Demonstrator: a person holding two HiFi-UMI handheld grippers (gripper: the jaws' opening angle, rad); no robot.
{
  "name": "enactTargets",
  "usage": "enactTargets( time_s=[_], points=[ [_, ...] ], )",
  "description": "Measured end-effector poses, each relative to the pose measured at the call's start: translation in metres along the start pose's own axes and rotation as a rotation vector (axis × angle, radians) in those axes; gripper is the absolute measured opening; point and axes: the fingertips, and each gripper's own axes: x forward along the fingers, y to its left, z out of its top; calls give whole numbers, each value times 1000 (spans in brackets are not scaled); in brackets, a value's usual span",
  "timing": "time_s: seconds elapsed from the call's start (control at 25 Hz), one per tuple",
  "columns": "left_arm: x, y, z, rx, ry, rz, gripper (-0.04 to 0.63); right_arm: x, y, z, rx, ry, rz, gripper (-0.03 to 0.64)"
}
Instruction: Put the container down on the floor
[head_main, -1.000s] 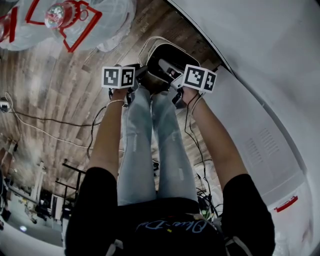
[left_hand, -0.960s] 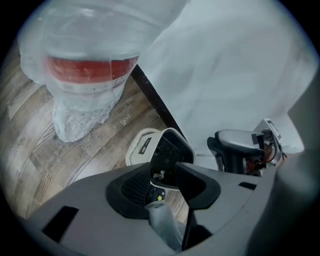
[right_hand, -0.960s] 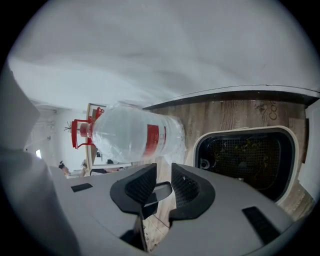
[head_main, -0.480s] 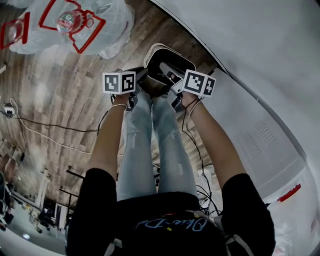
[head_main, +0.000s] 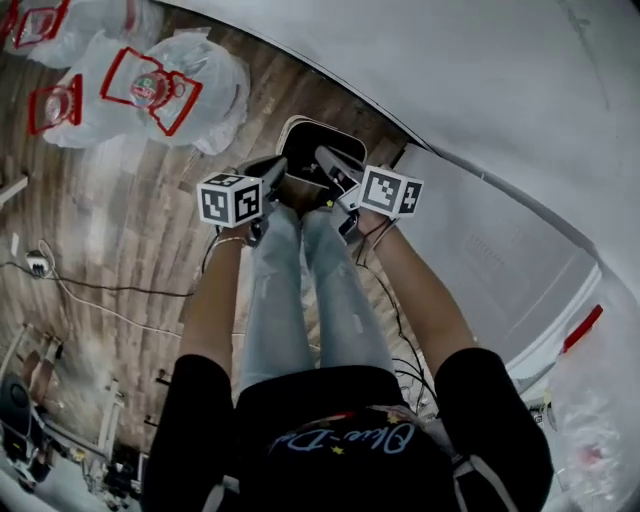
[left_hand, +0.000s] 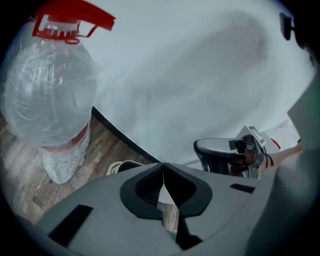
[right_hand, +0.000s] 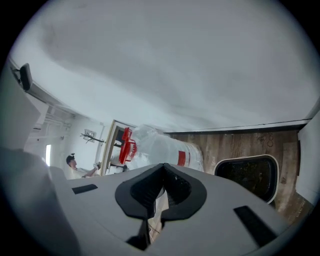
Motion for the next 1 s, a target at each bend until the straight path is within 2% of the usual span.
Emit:
enactTargets(
  time_s=[0.16,0.32,0.52,0.68,0.84,1.0],
  points=[
    [-27,-30,13,-13,-54,-33,6,-32,21,4,-43,-44,-6,0],
    [-58,-63,26,36,-104,-46,6,-61,43,6,-110,-90,-39,-1],
    [-95,-101,35,70,-121,-61,6,-104,88,23,-166,-196,-38,-1],
    [-126,-140,47,127,-166,-62,6,-145,121,32,-234,-241,-38,-2],
    [-148,-181,75,187,-219,-104,6,-175,151,49,-328,-301,-51,-2],
    [-171,-228,95,273,-261,-129,6,-206,182,55,-378,-354,-58,-2]
  ],
)
